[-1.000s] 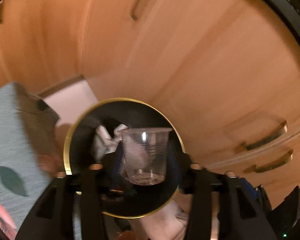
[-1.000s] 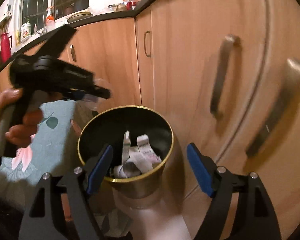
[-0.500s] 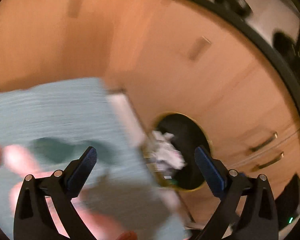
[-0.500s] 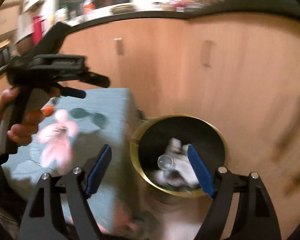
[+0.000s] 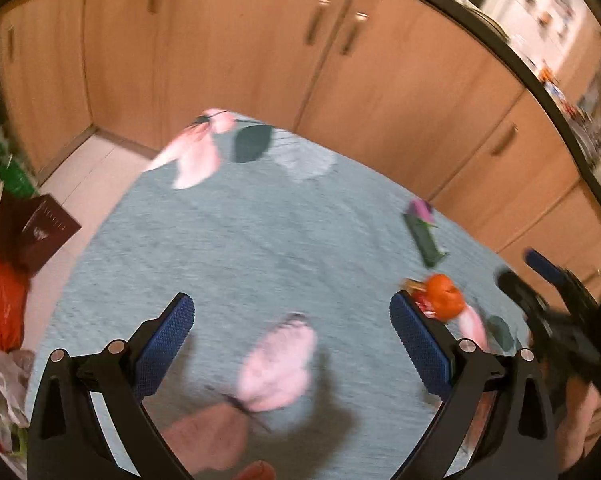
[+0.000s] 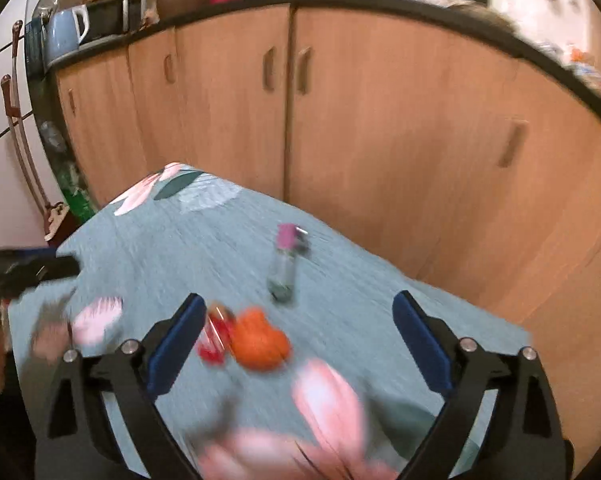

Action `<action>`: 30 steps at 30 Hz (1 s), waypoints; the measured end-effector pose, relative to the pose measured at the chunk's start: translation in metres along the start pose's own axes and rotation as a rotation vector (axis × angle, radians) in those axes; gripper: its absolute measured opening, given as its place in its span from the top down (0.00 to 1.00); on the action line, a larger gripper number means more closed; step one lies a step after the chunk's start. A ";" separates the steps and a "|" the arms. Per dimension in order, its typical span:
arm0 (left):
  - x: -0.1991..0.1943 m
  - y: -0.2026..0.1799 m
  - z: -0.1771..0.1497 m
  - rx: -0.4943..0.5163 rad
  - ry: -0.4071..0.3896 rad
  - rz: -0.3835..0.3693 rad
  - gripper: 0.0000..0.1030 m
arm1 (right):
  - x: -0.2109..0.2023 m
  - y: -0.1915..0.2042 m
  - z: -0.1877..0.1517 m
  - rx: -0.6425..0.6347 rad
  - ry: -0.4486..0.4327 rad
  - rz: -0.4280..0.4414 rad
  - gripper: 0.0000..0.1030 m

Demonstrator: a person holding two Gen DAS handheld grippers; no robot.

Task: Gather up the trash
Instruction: 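Grasp the pink spray can with the right tool while the left tool grasps the orange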

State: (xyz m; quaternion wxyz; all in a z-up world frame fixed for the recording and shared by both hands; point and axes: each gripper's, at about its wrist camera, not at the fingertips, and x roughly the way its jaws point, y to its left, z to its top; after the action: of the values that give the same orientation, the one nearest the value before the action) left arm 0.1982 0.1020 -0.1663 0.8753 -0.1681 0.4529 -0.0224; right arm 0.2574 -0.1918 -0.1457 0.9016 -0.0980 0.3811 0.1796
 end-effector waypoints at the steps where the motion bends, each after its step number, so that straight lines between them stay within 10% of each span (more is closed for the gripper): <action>1: 0.001 0.006 0.002 -0.003 0.001 -0.002 0.08 | 0.018 0.002 0.008 0.000 0.029 0.014 0.11; 3: 0.005 0.009 -0.001 0.007 0.002 0.000 0.08 | 0.041 0.003 0.012 0.019 0.083 0.024 0.34; 8: 0.019 -0.005 -0.011 0.062 0.026 -0.040 0.08 | 0.082 -0.002 0.011 0.058 0.159 0.042 0.46; 11: 0.027 -0.016 -0.017 0.091 0.046 -0.054 0.08 | 0.094 0.002 0.007 0.045 0.190 0.048 0.80; 21: 0.045 -0.053 -0.013 0.187 0.083 -0.046 0.08 | -0.003 -0.019 -0.012 0.131 -0.002 0.153 0.81; 26: 0.046 -0.118 -0.015 0.398 0.030 -0.072 0.08 | -0.084 -0.059 -0.056 0.224 -0.103 0.142 0.81; 30: 0.058 -0.183 -0.029 0.775 -0.041 -0.098 0.08 | -0.122 -0.093 -0.098 0.333 -0.138 0.133 0.81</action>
State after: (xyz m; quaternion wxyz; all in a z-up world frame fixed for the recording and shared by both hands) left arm 0.2297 -0.0894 -0.1700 0.8807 0.1530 0.3847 -0.2301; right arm 0.1518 -0.3377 -0.1214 0.9156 0.0906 0.3482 0.1795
